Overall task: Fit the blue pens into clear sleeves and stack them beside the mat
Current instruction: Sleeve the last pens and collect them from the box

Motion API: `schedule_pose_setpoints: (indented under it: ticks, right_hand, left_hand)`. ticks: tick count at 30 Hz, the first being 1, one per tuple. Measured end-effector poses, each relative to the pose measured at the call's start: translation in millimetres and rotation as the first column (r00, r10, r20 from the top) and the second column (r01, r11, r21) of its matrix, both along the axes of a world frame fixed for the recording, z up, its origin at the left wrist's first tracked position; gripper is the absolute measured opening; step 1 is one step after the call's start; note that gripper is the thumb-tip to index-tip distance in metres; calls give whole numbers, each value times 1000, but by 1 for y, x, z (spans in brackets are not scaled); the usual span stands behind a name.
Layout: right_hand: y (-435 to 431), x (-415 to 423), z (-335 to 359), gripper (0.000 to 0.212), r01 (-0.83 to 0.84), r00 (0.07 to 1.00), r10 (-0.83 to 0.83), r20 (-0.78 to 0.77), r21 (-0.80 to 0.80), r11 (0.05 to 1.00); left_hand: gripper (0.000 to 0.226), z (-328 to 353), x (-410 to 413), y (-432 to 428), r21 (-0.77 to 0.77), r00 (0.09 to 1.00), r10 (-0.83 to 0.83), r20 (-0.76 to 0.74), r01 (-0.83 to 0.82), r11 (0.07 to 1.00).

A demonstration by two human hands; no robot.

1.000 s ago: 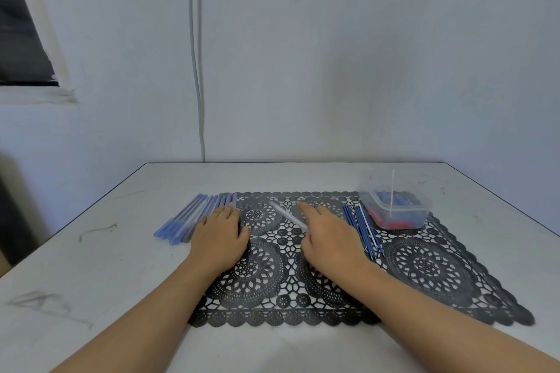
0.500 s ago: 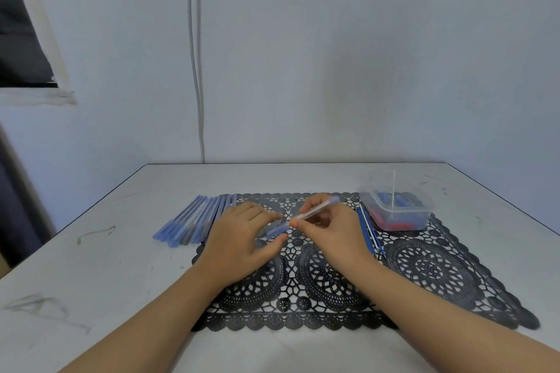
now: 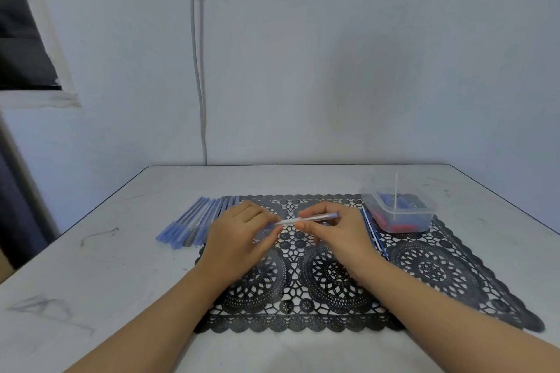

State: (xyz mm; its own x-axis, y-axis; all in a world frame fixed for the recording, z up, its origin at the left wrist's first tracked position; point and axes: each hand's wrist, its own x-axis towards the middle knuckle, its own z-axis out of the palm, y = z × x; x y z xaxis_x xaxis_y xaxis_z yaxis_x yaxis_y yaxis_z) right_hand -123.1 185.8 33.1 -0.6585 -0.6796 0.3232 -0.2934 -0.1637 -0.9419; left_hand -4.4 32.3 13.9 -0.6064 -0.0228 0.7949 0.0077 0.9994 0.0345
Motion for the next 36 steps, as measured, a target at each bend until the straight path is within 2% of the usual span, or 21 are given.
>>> schedule_pose_setpoints:
  ticks: [5,8,10,12,14,18,25,30,36]
  right_hand:
    - [1,-10,-1,20,108,985,-97,-145,69,992]
    - [1,-16,-5,16,183,929,-115,-351,167,969]
    - [0,-18,-7,21,243,825,-79,-560,225,944]
    - [-1,-19,-9,28,294,677,-21,-736,244,924]
    - [-1,-18,-10,29,327,579,-32,-815,195,925]
    - [1,-19,-10,25,376,481,-125,-867,75,924]
    - [-4,-27,-16,25,351,398,-57,-916,95,932]
    - [-3,-29,-14,18,314,458,-31,-889,129,941]
    - [-1,-25,-13,30,307,435,-51,-899,95,947]
  left_hand:
    - [26,-1,0,-3,62,1000,19,24,-21,998]
    - [23,-6,-3,-7,98,999,10,49,-15,995]
    - [23,-7,-4,-8,111,999,4,52,-9,994]
    - [23,-7,-4,-9,110,999,6,39,-10,994]
    - [22,-7,-4,-9,88,999,20,32,-22,996]
    - [24,-4,-4,-5,25,998,44,52,-46,999]
    - [31,-6,-3,-6,20,992,84,96,-87,996]
    - [30,-6,-4,-7,2,987,135,91,-135,991]
    - [28,-4,-4,-8,6,982,176,65,-177,984]
